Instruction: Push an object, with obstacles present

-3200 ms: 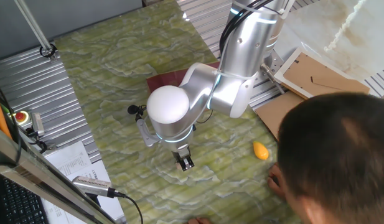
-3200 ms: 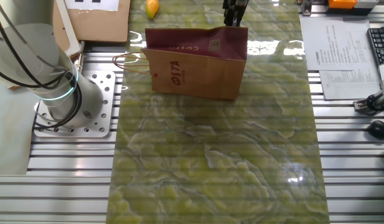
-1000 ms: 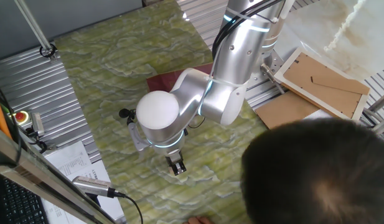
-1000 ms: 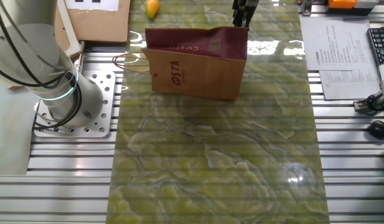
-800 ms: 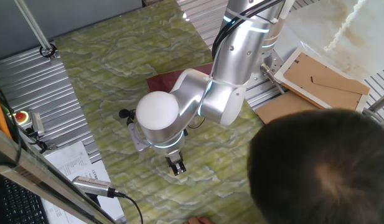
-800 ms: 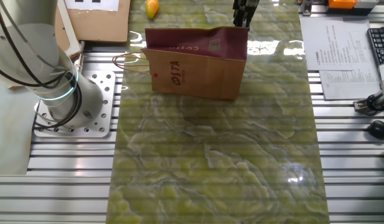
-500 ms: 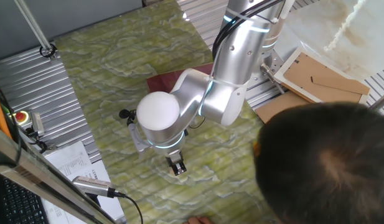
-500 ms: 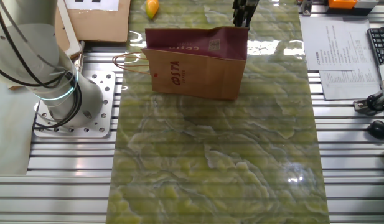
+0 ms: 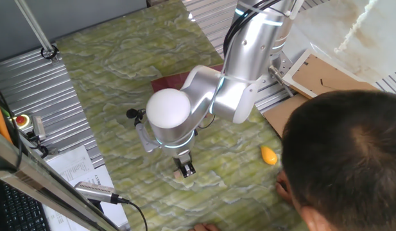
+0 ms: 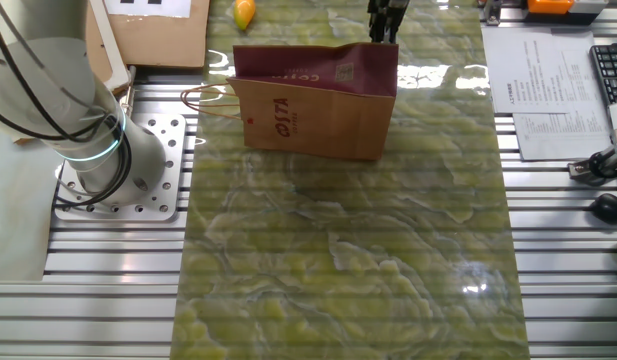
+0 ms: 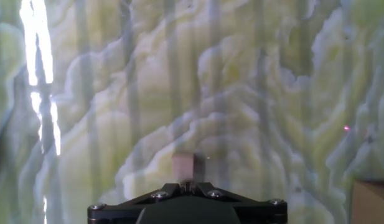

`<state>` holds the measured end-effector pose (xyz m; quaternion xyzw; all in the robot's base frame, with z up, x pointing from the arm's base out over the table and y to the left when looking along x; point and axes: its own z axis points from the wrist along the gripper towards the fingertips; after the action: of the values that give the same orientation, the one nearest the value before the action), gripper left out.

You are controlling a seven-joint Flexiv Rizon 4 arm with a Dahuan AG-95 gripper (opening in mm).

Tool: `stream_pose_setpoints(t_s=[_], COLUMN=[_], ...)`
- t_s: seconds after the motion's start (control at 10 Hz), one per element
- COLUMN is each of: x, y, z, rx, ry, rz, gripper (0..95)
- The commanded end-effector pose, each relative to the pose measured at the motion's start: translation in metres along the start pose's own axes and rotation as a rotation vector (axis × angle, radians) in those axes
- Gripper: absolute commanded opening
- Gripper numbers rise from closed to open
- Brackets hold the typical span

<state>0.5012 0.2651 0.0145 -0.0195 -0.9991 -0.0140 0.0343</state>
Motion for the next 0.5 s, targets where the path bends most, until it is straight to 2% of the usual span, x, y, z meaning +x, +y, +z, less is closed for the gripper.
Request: stream_pose_setpoints(t_s=[0.1, 0.5], x=[-0.002, -0.015], y=[-0.001, -0.004], z=[-0.001, 0.001], rx=[-0.004, -0.005], ry=[0.001, -0.003], rz=[-0.002, 0.0], gripper=[0.0, 0.0])
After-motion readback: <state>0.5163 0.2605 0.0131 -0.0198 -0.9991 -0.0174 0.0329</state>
